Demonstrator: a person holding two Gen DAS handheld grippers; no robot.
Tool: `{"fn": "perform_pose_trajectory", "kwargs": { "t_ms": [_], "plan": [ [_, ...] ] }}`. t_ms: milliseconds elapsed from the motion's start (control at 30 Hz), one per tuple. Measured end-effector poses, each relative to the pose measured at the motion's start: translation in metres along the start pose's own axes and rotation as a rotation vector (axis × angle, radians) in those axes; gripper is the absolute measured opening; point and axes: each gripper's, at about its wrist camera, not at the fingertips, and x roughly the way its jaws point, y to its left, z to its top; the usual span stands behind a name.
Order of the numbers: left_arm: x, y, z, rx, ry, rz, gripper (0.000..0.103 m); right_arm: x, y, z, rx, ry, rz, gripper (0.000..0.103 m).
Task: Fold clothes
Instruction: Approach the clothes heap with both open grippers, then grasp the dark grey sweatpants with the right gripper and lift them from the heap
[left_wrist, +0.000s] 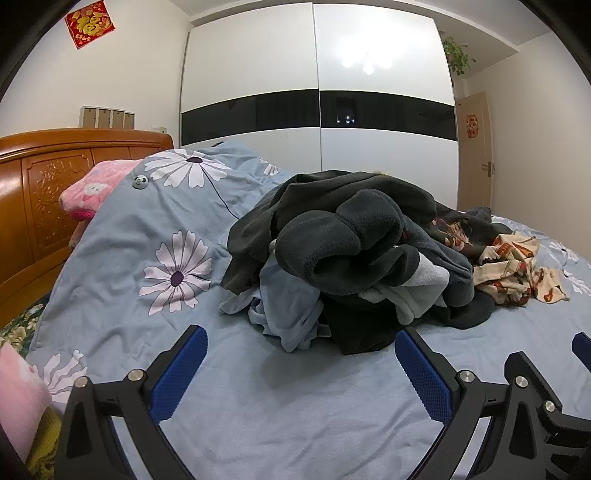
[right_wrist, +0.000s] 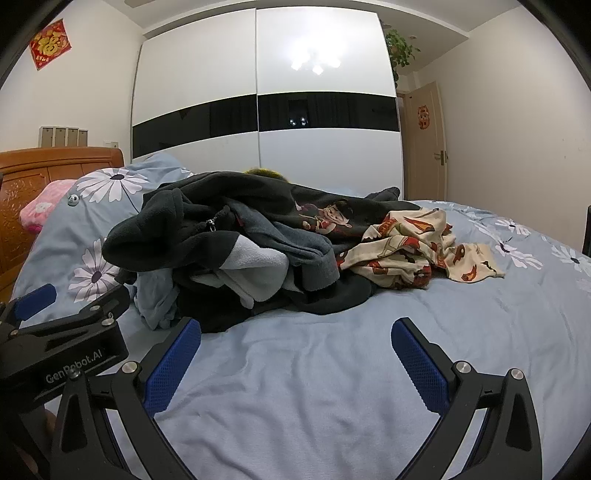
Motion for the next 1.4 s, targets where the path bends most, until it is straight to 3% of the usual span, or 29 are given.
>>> {"fn": "perform_pose_trajectory", "kwargs": {
  "t_ms": [367, 567, 700, 833, 933, 1033, 1200, 1267, 1333, 1400],
  "plan": [
    [0.001, 0.001, 0.001, -0.005, 0.000, -0.007, 0.103, -0.005, 0.003, -0.003, -0.001, -0.019, 0.003, 0.103],
    [-0.004, 0.019, 0.018, -0.025, 0.000, -0.011, 0.103, -0.002, -0.003, 0.005, 0.020, 0.029, -0.008, 0.103],
    [-0.012, 0.041, 0.036, -0.033, -0.025, -0.024, 0.103, -0.006, -0.004, 0.035, 0.036, 0.036, 0.044, 0.103],
    [-0.025, 0.071, 0.040, -0.050, -0.086, -0.014, 0.103, -0.001, 0.013, 0.086, 0.029, 0.027, 0.184, 0.103],
    [-0.028, 0.089, 0.035, -0.069, -0.084, -0.036, 0.103, 0.017, 0.039, 0.126, -0.017, 0.056, 0.215, 0.103],
    [-0.027, 0.096, 0.032, -0.023, -0.065, -0.024, 0.103, 0.045, 0.063, 0.153, -0.048, 0.120, 0.232, 0.103],
    [-0.023, 0.108, 0.019, 0.017, -0.118, 0.050, 0.103, 0.109, 0.077, 0.179, 0.111, 0.256, 0.263, 0.101],
    [-0.021, 0.115, 0.016, 0.009, -0.140, 0.055, 0.103, 0.135, 0.079, 0.184, 0.171, 0.284, 0.260, 0.096],
    [-0.019, 0.123, 0.017, -0.008, -0.154, 0.056, 0.103, 0.161, 0.082, 0.185, 0.212, 0.327, 0.246, 0.083],
    [-0.019, 0.132, 0.017, -0.029, -0.175, 0.069, 0.103, 0.189, 0.087, 0.181, 0.254, 0.390, 0.226, 0.080]
  ]
}}
